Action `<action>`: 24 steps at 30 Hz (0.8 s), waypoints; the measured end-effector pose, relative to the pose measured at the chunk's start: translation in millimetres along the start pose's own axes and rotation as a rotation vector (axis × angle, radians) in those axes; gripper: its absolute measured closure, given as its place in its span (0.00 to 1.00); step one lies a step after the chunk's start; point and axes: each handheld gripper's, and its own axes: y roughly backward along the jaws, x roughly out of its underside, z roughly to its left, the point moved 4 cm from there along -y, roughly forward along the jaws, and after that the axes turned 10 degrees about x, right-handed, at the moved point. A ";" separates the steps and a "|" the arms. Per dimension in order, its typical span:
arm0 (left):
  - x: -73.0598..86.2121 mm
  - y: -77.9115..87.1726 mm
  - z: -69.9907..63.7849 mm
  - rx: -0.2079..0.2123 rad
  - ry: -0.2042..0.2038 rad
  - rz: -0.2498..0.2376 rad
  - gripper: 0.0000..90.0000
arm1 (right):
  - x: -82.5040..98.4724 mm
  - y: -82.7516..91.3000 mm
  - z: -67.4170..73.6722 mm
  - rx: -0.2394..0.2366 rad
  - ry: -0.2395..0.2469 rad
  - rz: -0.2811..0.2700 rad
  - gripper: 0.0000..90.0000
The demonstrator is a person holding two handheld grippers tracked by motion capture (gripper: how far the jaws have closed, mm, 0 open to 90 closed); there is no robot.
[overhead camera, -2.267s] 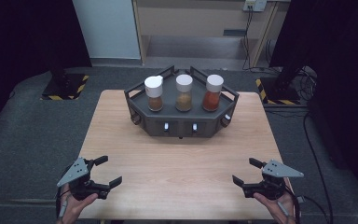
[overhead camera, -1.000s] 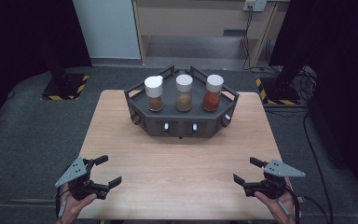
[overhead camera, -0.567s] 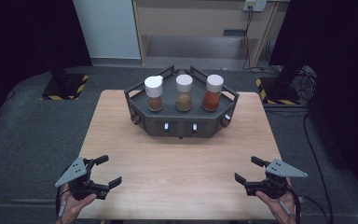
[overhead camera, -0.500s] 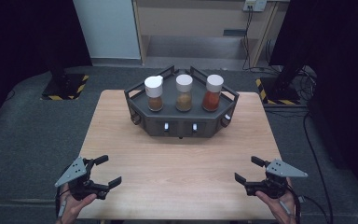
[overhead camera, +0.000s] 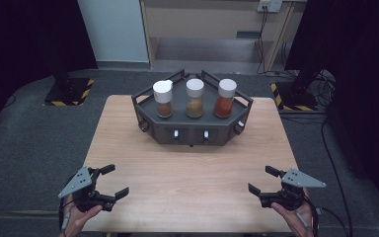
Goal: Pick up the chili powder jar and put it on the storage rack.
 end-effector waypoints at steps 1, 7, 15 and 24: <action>0.0 0.0 0.0 0.000 0.001 0.000 0.01 | 0.0 -0.1 0.1 0.000 0.000 0.001 0.09; -0.2 0.0 -0.5 -0.001 -0.002 0.002 0.01 | -0.1 -0.1 0.1 -0.002 0.002 0.001 0.09; -0.1 0.6 -0.9 -0.006 -0.003 -0.001 0.01 | -0.4 0.1 0.6 -0.001 0.006 0.002 0.09; -0.6 0.0 -1.2 -0.005 -0.006 0.004 0.01 | -0.9 0.2 1.8 0.001 0.014 0.003 0.09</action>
